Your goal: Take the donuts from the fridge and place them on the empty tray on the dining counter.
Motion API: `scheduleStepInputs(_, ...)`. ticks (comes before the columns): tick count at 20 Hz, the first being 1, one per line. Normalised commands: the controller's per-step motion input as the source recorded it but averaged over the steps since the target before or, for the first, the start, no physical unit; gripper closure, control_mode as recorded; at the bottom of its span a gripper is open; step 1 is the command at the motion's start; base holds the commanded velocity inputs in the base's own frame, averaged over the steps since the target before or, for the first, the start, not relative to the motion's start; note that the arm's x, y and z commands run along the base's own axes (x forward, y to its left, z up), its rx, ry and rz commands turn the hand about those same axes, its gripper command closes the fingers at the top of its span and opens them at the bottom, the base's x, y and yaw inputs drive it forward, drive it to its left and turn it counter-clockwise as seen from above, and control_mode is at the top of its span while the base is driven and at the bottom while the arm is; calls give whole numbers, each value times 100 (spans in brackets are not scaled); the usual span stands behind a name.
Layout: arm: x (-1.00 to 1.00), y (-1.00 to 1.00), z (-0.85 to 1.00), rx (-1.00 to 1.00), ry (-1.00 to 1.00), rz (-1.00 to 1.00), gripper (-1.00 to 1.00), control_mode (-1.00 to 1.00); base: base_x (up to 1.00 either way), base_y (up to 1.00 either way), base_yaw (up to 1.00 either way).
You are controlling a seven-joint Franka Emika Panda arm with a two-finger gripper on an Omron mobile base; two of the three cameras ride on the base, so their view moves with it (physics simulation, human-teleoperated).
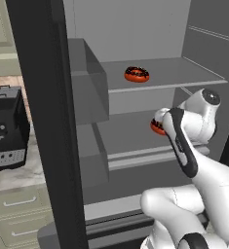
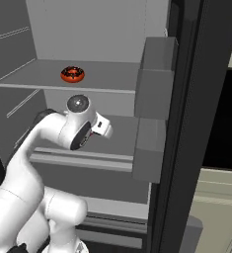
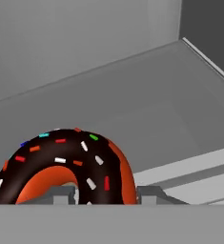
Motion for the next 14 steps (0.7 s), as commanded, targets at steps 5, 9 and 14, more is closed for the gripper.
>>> scheduleStepInputs(5,-98,0,37,0,-3,0,100,-100,0,0,0)
scheduleStepInputs(9,-81,0,74,0,-10,0,100,-100,0,0,0)
scheduleStepInputs(14,-65,0,91,0,-11,0,100,-100,0,0,0)
